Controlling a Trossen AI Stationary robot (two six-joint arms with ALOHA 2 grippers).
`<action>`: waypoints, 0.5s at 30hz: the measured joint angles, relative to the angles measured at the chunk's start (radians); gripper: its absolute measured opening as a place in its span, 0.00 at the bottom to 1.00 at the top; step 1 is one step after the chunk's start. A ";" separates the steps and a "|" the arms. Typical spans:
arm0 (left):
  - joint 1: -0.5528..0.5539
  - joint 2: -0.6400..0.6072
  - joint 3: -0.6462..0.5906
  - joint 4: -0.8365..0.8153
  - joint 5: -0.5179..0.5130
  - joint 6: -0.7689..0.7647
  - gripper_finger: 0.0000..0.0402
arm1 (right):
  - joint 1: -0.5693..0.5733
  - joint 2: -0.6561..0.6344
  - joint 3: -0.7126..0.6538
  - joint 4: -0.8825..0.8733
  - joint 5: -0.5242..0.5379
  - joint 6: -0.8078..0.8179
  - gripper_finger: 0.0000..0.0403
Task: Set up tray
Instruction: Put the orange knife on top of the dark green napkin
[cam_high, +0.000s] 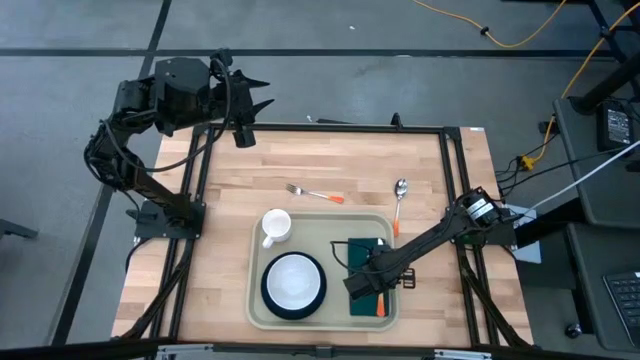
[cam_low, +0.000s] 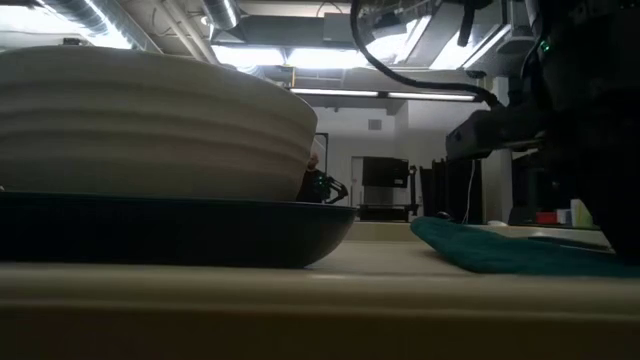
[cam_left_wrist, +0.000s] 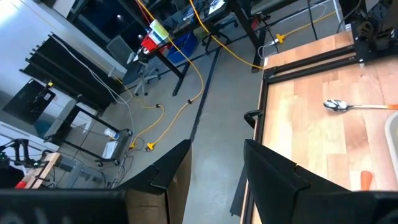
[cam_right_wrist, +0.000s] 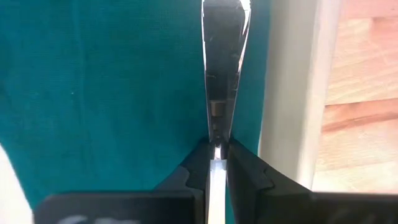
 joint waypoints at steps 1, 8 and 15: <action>0.000 0.000 0.000 0.000 0.000 -0.002 0.36 | 0.000 0.000 0.000 -0.001 0.000 0.000 0.09; 0.000 0.000 0.000 0.000 0.002 -0.005 0.36 | 0.000 0.000 -0.001 -0.002 0.000 0.002 0.15; 0.000 0.000 0.000 0.000 0.004 -0.006 0.36 | 0.000 0.000 -0.001 0.021 -0.005 0.000 0.25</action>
